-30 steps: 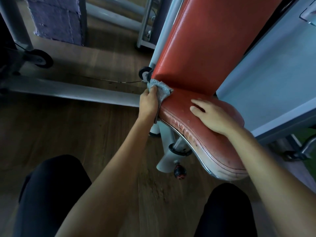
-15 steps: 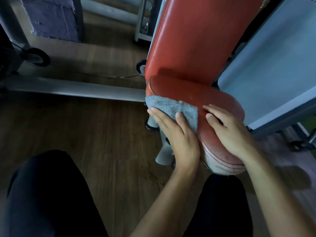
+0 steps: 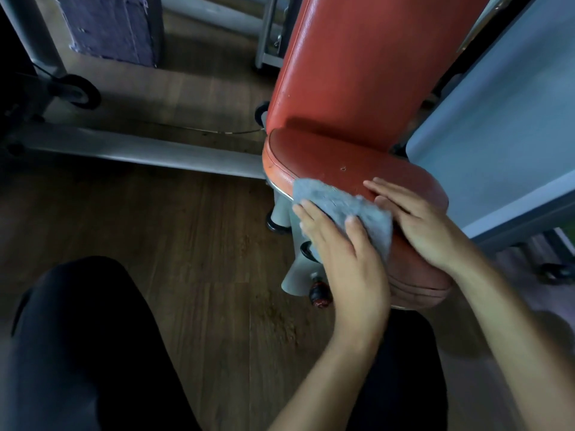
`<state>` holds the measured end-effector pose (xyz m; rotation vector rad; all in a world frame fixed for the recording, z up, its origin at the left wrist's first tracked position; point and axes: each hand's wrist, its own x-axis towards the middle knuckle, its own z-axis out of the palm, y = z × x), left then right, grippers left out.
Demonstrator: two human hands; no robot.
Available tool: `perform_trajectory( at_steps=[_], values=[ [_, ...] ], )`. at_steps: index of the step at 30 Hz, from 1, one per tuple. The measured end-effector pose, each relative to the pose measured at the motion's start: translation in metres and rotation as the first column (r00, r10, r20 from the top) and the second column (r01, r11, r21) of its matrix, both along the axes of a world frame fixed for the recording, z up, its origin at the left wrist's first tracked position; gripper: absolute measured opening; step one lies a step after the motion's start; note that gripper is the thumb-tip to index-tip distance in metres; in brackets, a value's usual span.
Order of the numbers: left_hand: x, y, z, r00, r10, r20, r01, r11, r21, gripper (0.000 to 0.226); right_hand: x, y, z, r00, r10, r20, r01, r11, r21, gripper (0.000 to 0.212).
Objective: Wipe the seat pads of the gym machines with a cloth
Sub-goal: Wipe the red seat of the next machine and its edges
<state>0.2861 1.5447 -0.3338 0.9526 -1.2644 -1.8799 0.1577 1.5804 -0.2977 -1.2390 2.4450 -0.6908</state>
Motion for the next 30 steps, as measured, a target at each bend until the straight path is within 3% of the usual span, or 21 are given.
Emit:
perform_trajectory(
  at_steps=[4, 11, 17, 22, 27, 30],
  values=[
    [0.033, 0.046, 0.008, 0.996, -0.079, -0.032, 0.078, 0.996, -0.035, 0.064, -0.003, 0.004, -0.004, 0.998, -0.007, 0.060, 0.007, 1.000, 0.013, 0.038],
    [-0.007, -0.018, 0.005, 0.998, 0.028, 0.056, -0.029, 1.000, 0.004, 0.067, -0.006, -0.006, -0.004, 0.995, 0.017, 0.102, -0.024, 0.998, 0.066, 0.036],
    [0.023, 0.031, 0.006, 0.997, -0.053, -0.052, 0.051, 0.998, -0.030, 0.065, -0.014, -0.003, -0.004, 0.993, 0.042, 0.111, -0.050, 0.996, 0.076, 0.039],
    [-0.007, -0.017, 0.004, 0.998, -0.011, 0.064, 0.016, 0.996, -0.085, 0.066, -0.020, -0.014, -0.003, 0.994, 0.053, 0.092, -0.063, 0.992, 0.106, 0.034],
    [0.022, 0.028, 0.006, 0.993, -0.021, -0.114, 0.018, 0.999, -0.030, 0.062, -0.023, -0.016, -0.007, 0.998, 0.035, 0.055, -0.042, 0.992, 0.121, 0.038],
    [0.005, 0.005, 0.003, 0.999, 0.010, -0.032, -0.010, 1.000, -0.003, 0.065, -0.025, -0.017, -0.009, 0.996, 0.049, 0.071, -0.056, 0.993, 0.100, 0.034]
  ],
)
